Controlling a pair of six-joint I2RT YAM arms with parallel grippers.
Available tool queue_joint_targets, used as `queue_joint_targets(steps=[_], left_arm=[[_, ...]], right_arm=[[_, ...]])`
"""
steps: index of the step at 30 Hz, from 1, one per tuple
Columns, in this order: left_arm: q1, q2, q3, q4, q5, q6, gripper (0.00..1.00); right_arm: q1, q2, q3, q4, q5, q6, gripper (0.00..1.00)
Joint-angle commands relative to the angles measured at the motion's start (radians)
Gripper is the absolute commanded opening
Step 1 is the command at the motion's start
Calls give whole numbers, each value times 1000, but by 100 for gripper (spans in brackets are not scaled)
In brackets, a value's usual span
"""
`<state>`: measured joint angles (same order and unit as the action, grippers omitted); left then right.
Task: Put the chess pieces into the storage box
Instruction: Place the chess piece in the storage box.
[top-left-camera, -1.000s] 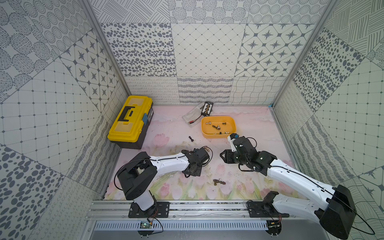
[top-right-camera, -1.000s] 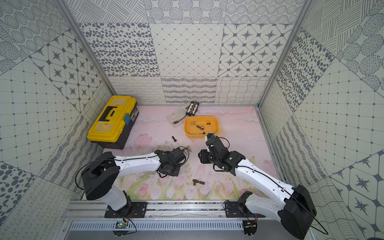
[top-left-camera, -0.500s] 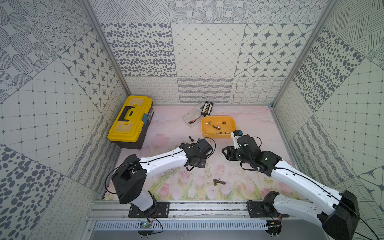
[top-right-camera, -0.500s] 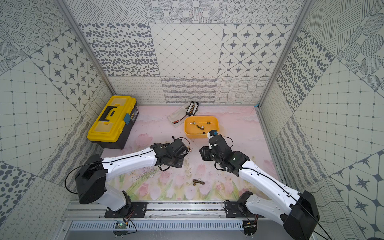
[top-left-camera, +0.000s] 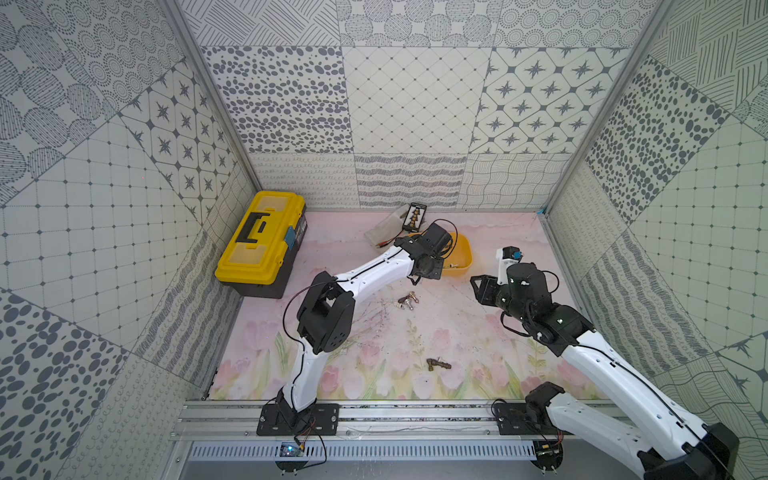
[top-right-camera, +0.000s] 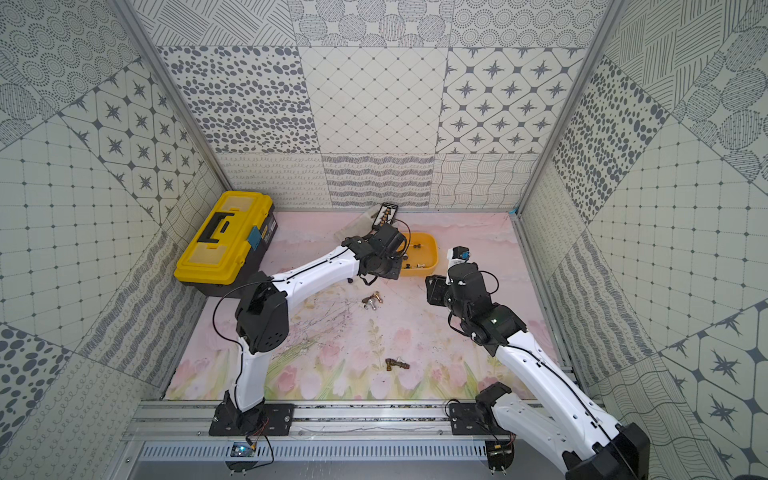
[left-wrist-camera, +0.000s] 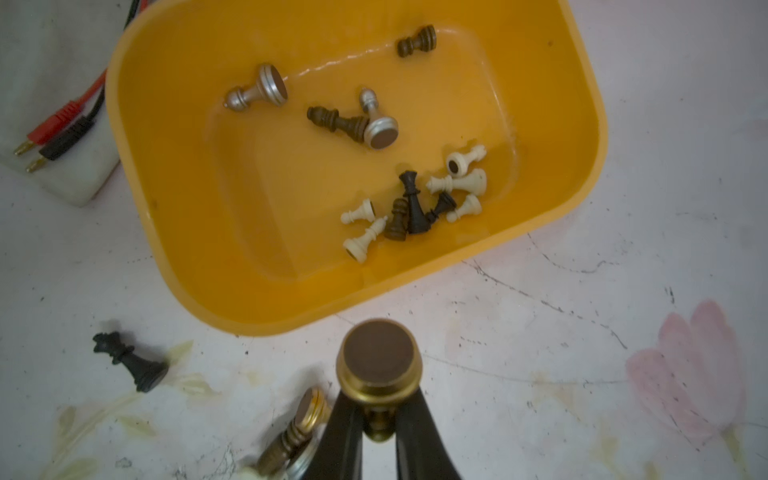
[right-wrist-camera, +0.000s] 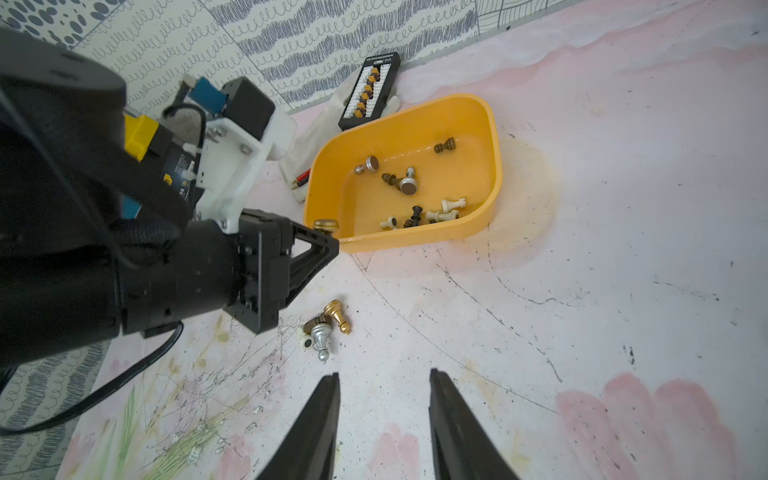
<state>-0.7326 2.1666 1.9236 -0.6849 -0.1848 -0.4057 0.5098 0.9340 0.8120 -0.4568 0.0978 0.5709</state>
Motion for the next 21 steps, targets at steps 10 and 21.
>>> queue_joint_targets(steps=[10, 21], left_arm=[[62, 275, 308, -93, 11, 78, 15], [63, 206, 281, -115, 17, 76, 36]], right_arm=[[-23, 114, 51, 73, -102, -24, 42], [0, 149, 82, -2, -193, -30, 41]])
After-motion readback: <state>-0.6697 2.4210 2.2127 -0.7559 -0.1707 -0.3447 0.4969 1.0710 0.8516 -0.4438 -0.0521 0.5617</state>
